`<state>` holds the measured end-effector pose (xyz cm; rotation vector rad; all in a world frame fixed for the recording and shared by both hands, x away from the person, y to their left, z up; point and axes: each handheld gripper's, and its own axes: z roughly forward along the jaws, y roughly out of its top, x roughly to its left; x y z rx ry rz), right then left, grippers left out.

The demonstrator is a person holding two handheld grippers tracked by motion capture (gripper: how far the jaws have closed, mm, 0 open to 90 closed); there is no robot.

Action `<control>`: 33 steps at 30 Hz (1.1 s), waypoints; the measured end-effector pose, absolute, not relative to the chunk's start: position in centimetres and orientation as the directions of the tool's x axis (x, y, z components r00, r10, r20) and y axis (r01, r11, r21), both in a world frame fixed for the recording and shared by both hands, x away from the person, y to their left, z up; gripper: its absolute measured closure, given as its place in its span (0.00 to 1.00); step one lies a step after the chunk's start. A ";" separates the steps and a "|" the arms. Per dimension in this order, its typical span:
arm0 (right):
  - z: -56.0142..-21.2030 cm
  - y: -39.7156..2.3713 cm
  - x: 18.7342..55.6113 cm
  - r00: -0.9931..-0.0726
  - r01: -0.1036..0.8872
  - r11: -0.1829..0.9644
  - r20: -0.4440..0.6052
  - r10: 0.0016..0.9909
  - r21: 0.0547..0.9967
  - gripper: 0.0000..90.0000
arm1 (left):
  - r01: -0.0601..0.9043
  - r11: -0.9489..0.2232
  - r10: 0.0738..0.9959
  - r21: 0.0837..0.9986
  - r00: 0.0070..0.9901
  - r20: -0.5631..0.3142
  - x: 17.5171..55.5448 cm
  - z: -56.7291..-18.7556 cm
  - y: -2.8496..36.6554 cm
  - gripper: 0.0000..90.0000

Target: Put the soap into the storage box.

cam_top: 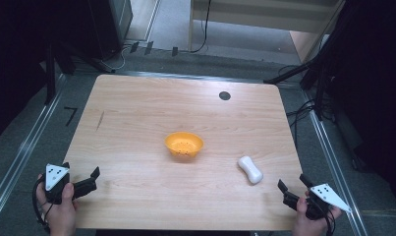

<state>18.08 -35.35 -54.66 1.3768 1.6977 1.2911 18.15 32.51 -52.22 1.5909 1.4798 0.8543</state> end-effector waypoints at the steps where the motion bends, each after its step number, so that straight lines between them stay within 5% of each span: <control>1: -54.7 -35.3 18.1 -0.289 0.377 -0.005 0.123 0.949 0.926 0.15 | 0.466 -0.012 0.995 0.884 0.094 -0.036 18.2 -52.2 32.5 0.00; 13: -54.0 -34.9 18.6 -0.293 0.456 0.074 0.071 0.953 0.887 0.15 | 0.465 -0.013 0.995 0.885 0.094 -0.035 18.1 -52.2 32.5 0.00; 33: -52.2 -30.3 22.7 -0.454 0.647 0.304 0.033 0.890 0.699 0.15 | 0.469 -0.044 0.997 0.882 0.078 0.008 18.7 -52.2 32.0 0.00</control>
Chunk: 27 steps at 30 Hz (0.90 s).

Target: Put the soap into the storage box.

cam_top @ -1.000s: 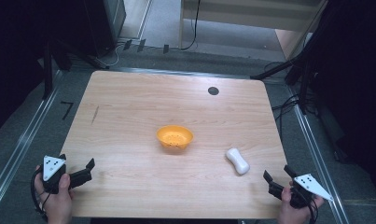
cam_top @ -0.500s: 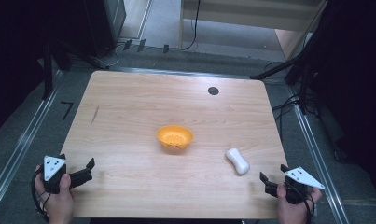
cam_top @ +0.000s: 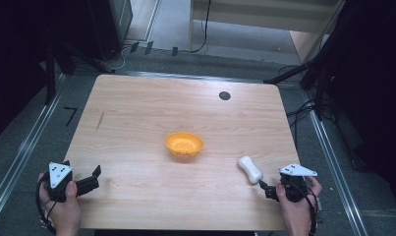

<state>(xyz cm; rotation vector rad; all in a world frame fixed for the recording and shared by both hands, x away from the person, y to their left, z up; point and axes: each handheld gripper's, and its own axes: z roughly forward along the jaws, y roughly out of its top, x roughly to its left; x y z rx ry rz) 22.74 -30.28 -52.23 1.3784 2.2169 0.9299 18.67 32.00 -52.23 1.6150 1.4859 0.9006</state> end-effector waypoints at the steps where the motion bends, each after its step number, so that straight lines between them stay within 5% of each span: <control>1: -52.0 -30.0 23.1 -0.457 0.659 0.308 0.041 0.888 0.686 0.15 | 0.469 -0.045 0.996 0.882 0.083 0.007 18.7 -52.2 32.0 0.00; 27: -51.4 -26.4 27.1 -0.465 0.791 0.355 0.113 0.878 0.497 0.16 | 0.460 -0.090 0.992 0.883 0.119 0.039 18.6 -52.3 31.6 0.00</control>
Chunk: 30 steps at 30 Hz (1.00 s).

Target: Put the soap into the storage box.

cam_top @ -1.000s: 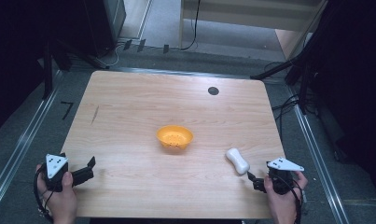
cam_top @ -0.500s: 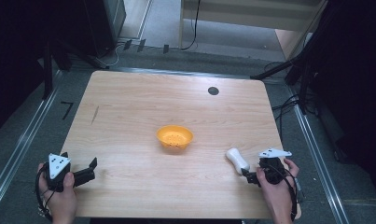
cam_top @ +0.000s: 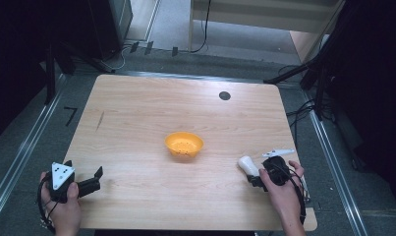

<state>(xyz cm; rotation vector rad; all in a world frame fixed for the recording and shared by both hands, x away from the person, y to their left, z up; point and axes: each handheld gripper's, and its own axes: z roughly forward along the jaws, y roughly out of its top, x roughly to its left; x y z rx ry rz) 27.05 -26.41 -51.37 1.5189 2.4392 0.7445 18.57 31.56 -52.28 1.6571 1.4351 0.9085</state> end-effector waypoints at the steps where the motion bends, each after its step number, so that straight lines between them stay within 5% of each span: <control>1: -51.4 -26.4 27.1 -0.465 0.791 0.355 0.113 0.878 0.497 0.16 | 0.460 -0.090 0.992 0.883 0.119 0.039 18.6 -52.3 31.6 0.00; 30: -51.4 -23.0 29.0 -0.497 0.804 0.443 0.038 0.867 0.397 0.54 | 0.465 -0.084 0.992 0.881 0.119 0.032 18.6 -52.3 31.7 0.00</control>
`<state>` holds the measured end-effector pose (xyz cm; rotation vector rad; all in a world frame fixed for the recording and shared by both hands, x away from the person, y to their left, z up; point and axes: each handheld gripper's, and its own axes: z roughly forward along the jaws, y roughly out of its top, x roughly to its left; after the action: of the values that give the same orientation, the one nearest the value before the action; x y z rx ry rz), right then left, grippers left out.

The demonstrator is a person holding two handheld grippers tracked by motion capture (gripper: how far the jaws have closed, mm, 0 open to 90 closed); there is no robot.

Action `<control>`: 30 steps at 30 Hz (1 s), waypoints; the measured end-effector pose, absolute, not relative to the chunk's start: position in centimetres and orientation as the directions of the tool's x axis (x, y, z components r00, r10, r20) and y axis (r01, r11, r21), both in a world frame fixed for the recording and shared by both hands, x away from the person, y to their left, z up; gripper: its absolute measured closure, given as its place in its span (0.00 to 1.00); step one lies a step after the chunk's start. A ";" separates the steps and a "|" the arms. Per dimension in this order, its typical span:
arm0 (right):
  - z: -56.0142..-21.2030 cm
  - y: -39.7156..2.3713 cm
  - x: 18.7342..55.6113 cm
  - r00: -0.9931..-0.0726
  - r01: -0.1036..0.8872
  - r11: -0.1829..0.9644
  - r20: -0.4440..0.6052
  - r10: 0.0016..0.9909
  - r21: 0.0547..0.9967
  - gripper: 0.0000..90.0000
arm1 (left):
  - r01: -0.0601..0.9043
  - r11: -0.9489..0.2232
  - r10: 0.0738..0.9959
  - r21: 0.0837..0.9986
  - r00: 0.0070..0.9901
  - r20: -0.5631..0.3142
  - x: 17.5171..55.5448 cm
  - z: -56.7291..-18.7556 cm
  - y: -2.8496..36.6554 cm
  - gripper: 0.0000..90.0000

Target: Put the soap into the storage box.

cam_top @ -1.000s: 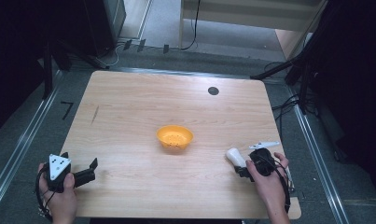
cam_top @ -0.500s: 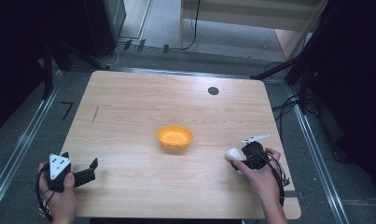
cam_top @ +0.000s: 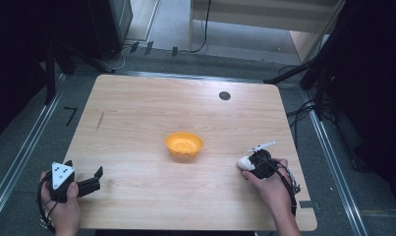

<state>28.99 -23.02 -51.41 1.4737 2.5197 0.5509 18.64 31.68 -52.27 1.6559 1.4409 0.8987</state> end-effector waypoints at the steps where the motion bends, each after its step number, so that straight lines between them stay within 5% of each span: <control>1: -51.4 -23.0 29.0 -0.497 0.804 0.443 0.038 0.867 0.397 0.54 | 0.465 -0.084 0.992 0.881 0.119 0.032 18.6 -52.3 31.7 0.00; 30: -51.5 -23.9 29.0 -0.517 0.794 0.434 0.096 0.851 0.427 0.56 | 0.463 -0.080 0.993 0.883 0.111 0.032 18.6 -52.3 31.6 0.00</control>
<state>29.01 -23.92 -51.47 1.4684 2.5447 0.6462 18.58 31.64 -52.26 1.6490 1.4466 0.9050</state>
